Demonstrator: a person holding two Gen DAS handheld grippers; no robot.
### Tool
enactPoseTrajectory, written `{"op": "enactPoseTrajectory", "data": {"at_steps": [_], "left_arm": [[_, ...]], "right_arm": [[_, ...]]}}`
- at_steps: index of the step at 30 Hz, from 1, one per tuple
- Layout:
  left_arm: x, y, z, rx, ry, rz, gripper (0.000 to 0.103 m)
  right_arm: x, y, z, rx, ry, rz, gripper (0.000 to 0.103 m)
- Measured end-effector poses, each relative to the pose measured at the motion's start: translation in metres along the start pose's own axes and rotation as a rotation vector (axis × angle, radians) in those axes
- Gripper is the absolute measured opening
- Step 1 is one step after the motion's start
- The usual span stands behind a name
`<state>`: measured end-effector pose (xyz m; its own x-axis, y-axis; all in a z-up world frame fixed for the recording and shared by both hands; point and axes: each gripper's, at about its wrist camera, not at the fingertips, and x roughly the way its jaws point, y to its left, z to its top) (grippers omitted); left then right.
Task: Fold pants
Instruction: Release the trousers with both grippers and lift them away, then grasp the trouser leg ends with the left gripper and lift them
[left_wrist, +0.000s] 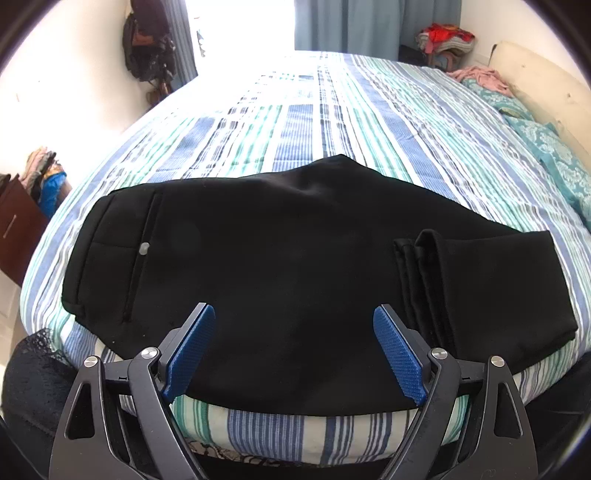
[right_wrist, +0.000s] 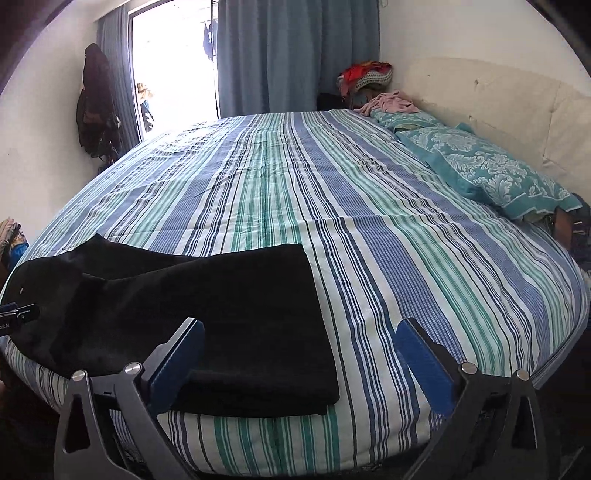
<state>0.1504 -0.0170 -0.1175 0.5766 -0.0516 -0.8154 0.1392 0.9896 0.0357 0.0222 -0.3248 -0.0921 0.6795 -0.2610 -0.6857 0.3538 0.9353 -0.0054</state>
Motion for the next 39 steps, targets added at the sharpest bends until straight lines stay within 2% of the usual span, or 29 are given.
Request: {"op": "enactPoseTrajectory", "data": {"at_steps": [5,9,13,17,21,23,26,29,32,37,39], "left_arm": [[0.003,0.013,0.003,-0.006,0.000,0.042,0.089],[0.009,0.046,0.014,-0.064,0.017,0.063,0.089],[0.017,0.112,0.041,-0.145,0.026,0.066,0.089],[0.033,0.194,0.068,-0.223,0.073,0.114,0.090],[0.064,0.246,0.070,-0.324,0.173,0.040,0.090],[0.079,0.252,0.064,-0.359,0.200,-0.009,0.090],[0.094,0.245,0.053,-0.391,0.222,-0.142,0.096],[0.106,0.233,0.044,-0.403,0.249,-0.241,0.100],[0.108,0.225,0.041,-0.393,0.247,-0.228,0.103],[0.117,0.213,0.041,-0.286,0.231,-0.155,0.103],[0.120,0.213,0.043,-0.265,0.233,-0.147,0.103]], "right_arm": [[-0.004,0.000,0.000,-0.006,-0.020,-0.043,0.103],[-0.001,-0.001,0.000,-0.003,0.000,-0.054,0.103],[-0.002,0.001,0.000,-0.016,0.002,-0.042,0.103],[0.000,0.009,-0.002,-0.054,0.006,-0.026,0.103],[0.003,0.018,-0.003,-0.081,0.011,-0.010,0.103],[0.005,0.022,-0.003,-0.094,0.016,-0.008,0.103],[0.007,0.027,-0.004,-0.114,0.025,-0.004,0.103],[0.007,0.031,-0.005,-0.130,0.028,0.001,0.103],[0.008,0.031,-0.006,-0.136,0.033,0.002,0.103],[0.013,0.025,-0.006,-0.114,0.047,-0.009,0.103],[0.013,0.023,-0.005,-0.109,0.045,-0.033,0.103]]}}
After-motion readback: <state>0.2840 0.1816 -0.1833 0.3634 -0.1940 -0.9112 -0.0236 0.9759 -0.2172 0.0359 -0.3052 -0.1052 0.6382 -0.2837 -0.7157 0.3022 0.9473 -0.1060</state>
